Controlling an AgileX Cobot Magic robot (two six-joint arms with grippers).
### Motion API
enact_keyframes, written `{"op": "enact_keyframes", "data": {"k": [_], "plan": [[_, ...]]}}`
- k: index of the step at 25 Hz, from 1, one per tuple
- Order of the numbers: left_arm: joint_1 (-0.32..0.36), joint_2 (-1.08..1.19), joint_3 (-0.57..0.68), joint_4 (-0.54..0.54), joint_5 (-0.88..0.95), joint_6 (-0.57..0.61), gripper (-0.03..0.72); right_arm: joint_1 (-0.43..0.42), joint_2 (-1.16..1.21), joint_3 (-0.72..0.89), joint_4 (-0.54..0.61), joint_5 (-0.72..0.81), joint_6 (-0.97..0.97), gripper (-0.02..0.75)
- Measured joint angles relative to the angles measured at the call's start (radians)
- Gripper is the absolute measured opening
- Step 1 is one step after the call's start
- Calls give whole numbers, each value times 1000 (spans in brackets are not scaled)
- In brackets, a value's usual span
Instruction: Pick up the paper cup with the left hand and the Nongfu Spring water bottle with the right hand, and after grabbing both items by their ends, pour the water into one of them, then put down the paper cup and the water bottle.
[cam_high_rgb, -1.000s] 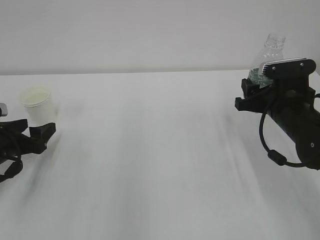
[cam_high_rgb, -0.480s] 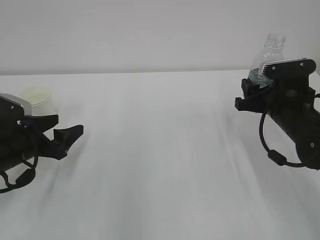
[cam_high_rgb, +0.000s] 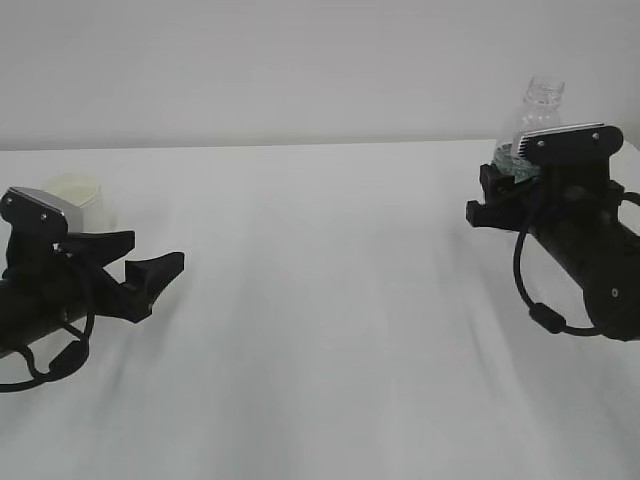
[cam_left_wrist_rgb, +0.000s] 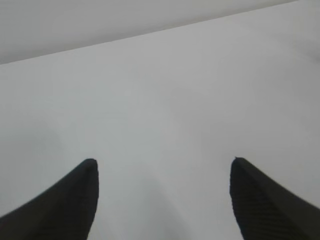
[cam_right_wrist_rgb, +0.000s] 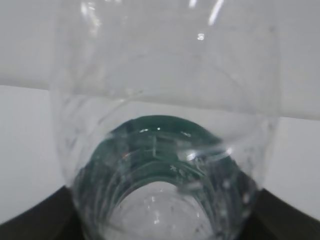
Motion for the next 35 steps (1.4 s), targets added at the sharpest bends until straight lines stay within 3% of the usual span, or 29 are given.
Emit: {"op": "enact_keyframes", "data": {"k": [35], "plan": [[0,-2,5,-21,0,0,559,0,185,-67,0,-56,41,455]]}}
